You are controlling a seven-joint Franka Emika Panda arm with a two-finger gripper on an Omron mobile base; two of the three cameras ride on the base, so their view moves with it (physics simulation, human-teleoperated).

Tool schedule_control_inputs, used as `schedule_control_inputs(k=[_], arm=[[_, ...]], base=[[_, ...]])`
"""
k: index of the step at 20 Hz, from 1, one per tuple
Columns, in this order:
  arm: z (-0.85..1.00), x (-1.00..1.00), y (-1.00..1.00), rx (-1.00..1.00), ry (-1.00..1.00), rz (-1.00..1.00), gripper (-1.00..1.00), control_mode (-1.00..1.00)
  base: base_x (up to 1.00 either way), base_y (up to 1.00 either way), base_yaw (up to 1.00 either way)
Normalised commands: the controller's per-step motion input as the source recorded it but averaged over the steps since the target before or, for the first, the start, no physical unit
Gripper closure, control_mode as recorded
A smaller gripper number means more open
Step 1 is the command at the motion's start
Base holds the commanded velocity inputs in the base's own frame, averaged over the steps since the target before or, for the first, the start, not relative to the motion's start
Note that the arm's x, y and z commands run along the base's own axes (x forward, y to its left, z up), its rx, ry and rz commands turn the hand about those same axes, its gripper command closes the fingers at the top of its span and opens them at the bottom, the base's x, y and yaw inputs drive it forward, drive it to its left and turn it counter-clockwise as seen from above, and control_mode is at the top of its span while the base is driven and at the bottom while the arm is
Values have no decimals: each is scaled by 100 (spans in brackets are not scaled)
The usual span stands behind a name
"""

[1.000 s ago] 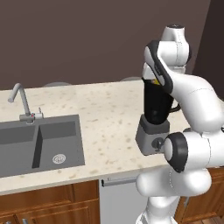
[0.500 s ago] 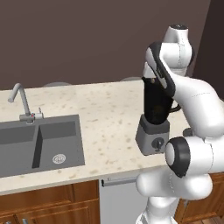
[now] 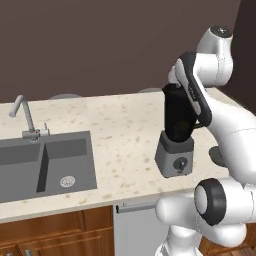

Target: Grab the lemons from the fridge, place them in the blender, close the lid, and turn on the blender to create a marinade.

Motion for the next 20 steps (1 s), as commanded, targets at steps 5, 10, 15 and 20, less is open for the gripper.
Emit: schedule_control_inputs(k=[5,10,15,20], arm=[[44,-99,17,0,-19,0,-100,-100],[-7,-100,27,1,0,0,-100,-100],[-35,-90,34,1,0,0,-100,-100],[-44,-39,22,0,9,0,-100,-100]], base=[[0,0,0],[0,0,0],[0,0,0],[0,0,0]])
